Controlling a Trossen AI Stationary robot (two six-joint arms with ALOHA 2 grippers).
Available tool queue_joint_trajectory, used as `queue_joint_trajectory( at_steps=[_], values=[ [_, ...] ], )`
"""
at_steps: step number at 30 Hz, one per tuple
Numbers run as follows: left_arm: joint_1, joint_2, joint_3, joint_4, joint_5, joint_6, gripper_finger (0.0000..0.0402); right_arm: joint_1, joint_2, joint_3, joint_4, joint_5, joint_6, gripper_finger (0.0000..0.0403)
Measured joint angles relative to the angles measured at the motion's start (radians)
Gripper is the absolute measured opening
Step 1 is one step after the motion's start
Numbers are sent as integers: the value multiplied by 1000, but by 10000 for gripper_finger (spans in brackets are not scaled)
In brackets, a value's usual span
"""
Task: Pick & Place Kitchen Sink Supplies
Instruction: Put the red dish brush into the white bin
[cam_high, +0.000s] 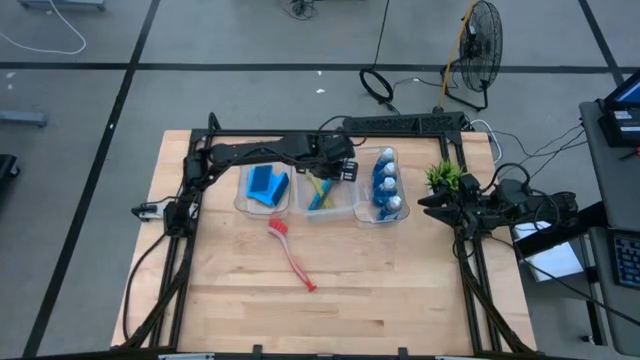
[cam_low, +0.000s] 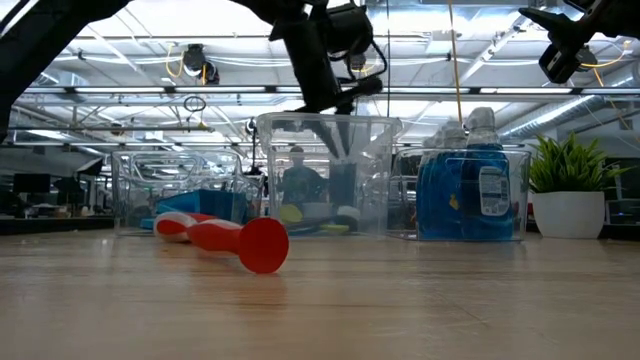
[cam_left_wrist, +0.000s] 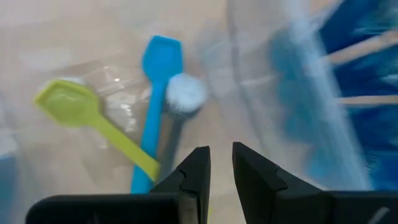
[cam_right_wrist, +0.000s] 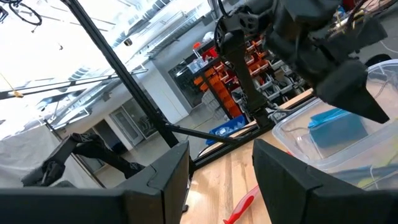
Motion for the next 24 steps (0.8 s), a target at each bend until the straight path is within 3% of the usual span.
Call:
queue_joint_trajectory(
  at_steps=[7,10,24],
  values=[
    [-14,-1,104,-29,158,59,71,0,0,0,0,0,0,167],
    [-47,-1,150,-91,175,46,72,0,0,0,0,0,0,167],
    [-285,-2,379,-549,-7,-207,72,0,0,0,0,0,0,167]
  ],
)
